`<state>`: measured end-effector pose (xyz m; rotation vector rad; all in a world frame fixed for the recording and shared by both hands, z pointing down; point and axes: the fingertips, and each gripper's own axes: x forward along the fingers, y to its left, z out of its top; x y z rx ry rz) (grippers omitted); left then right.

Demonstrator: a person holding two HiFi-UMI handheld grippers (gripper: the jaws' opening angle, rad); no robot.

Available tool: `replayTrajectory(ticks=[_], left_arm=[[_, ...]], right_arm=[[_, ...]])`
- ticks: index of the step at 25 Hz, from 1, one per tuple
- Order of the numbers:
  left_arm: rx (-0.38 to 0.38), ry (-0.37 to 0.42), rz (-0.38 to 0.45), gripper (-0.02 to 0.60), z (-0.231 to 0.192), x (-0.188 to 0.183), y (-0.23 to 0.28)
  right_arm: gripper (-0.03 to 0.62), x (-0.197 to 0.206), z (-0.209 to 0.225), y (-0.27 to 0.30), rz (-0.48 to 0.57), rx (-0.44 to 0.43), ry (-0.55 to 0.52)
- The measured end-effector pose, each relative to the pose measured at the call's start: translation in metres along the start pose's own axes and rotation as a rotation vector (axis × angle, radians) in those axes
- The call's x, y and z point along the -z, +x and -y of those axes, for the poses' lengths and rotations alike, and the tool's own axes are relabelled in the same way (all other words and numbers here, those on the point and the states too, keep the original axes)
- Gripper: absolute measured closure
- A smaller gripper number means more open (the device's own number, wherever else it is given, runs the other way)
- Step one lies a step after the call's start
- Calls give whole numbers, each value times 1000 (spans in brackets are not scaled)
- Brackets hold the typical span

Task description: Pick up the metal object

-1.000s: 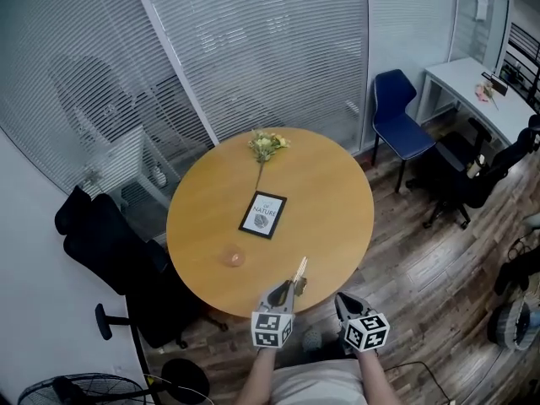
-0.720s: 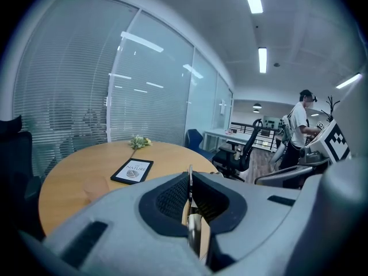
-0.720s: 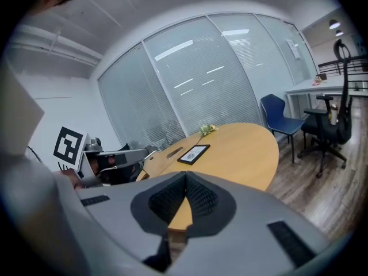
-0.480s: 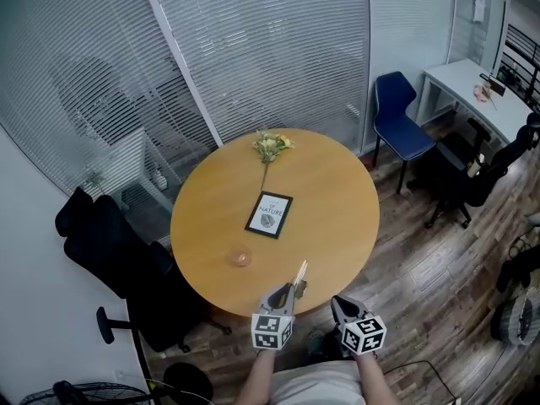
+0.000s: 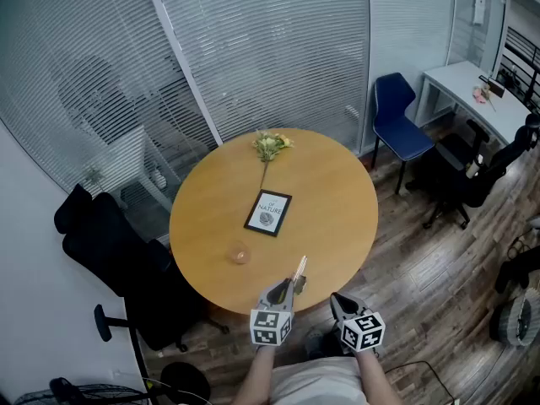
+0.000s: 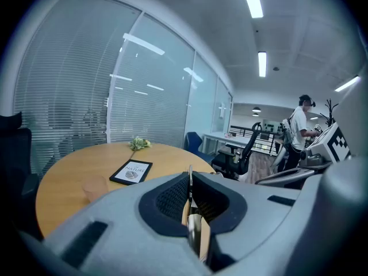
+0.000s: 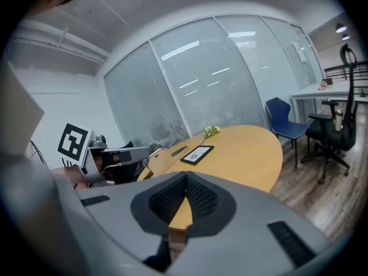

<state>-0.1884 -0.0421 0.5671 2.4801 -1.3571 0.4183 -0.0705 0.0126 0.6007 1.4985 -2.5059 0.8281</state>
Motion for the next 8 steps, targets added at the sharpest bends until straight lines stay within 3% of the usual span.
replayTrajectory(ticks=[8], left_arm=[[-8,0,18,560,2,-6,6]], right_arm=[[597,-5,7,-4,9,11,-12]])
